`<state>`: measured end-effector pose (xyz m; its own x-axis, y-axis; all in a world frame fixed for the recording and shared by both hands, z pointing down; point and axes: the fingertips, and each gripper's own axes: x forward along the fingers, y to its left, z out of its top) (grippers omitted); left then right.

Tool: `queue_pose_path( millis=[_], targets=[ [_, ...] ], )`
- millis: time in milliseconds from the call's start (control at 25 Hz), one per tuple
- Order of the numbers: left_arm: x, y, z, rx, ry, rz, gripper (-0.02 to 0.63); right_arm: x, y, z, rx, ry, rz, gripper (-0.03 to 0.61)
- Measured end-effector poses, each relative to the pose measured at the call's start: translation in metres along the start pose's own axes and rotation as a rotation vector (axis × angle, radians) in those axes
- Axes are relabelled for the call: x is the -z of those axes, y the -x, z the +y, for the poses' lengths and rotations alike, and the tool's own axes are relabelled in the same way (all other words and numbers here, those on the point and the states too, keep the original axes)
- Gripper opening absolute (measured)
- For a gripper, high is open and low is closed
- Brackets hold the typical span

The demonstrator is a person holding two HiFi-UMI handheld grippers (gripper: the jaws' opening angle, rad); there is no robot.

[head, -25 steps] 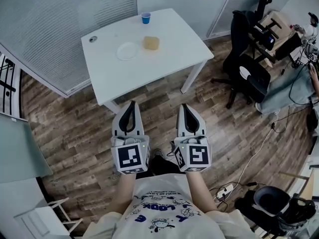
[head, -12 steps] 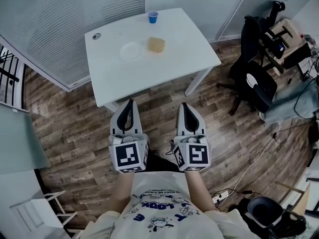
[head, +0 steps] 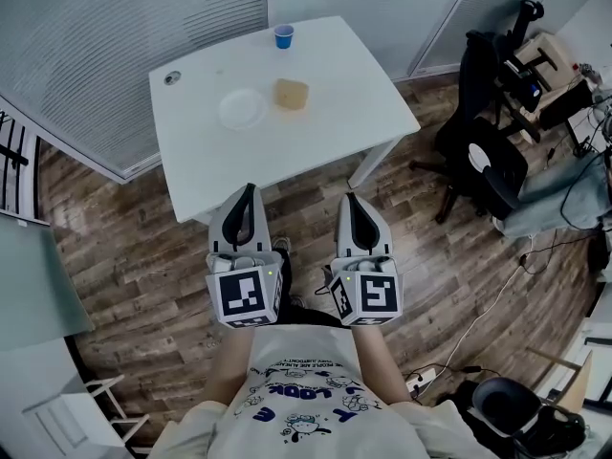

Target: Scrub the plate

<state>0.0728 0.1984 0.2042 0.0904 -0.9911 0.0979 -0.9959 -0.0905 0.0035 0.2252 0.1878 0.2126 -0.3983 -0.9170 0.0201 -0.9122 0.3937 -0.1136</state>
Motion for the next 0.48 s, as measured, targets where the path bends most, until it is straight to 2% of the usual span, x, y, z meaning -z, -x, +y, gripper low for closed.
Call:
queue_pose_path(
  millis=[480],
  targets=[
    [0.003, -0.082, 0.046, -0.008, 0.013, 0.014, 0.026, 0.006, -0.096, -0.004, -0.001, 0.003, 0.020, 0.018]
  ],
)
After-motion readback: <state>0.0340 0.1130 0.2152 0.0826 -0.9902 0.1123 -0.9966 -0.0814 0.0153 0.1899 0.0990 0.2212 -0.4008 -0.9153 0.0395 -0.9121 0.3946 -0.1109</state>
